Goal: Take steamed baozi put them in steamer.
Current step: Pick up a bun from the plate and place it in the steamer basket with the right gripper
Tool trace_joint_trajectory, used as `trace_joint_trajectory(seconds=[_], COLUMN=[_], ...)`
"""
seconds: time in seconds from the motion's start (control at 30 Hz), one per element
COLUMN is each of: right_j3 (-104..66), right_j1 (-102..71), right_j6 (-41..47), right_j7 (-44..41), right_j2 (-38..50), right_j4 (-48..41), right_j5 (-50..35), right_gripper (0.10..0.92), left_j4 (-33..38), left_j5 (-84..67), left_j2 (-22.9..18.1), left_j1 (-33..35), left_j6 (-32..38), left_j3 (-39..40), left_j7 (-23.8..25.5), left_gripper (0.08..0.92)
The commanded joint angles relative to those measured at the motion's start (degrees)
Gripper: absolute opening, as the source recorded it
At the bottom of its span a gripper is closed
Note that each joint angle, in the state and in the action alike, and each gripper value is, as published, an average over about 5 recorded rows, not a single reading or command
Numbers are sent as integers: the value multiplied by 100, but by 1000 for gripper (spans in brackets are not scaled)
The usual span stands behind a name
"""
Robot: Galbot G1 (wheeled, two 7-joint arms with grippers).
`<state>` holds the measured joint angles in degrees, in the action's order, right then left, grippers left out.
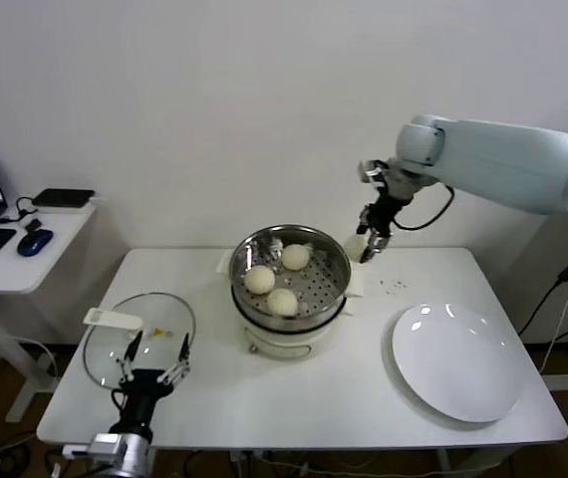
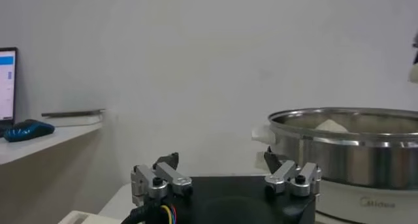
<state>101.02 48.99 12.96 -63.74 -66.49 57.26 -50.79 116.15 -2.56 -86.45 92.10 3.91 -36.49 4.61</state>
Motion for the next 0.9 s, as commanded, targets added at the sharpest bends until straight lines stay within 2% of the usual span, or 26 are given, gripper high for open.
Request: trace_joint_trajectory(seconds=[0.03,0.3,0.9], right_j3=[237,115,-142], right_j1=[-231,-666,-1218], right_j6=[93,110,218], right_j7=[40,81,243], right_j2=[-1279,-1450,-1163], right_j4=[-683,-919,-806], right_j5=[-573,-377,91], right_gripper=[595,598,602], left_j4=[23,14,-62], left_j5=[22,-8,-5], left_j2=[10,41,43], left_j1=[-23,7,24], left_j6=[-8,12,42], left_j3=[16,-43,-50], left_j7=[6,7,8], left_gripper=[823,823,823])
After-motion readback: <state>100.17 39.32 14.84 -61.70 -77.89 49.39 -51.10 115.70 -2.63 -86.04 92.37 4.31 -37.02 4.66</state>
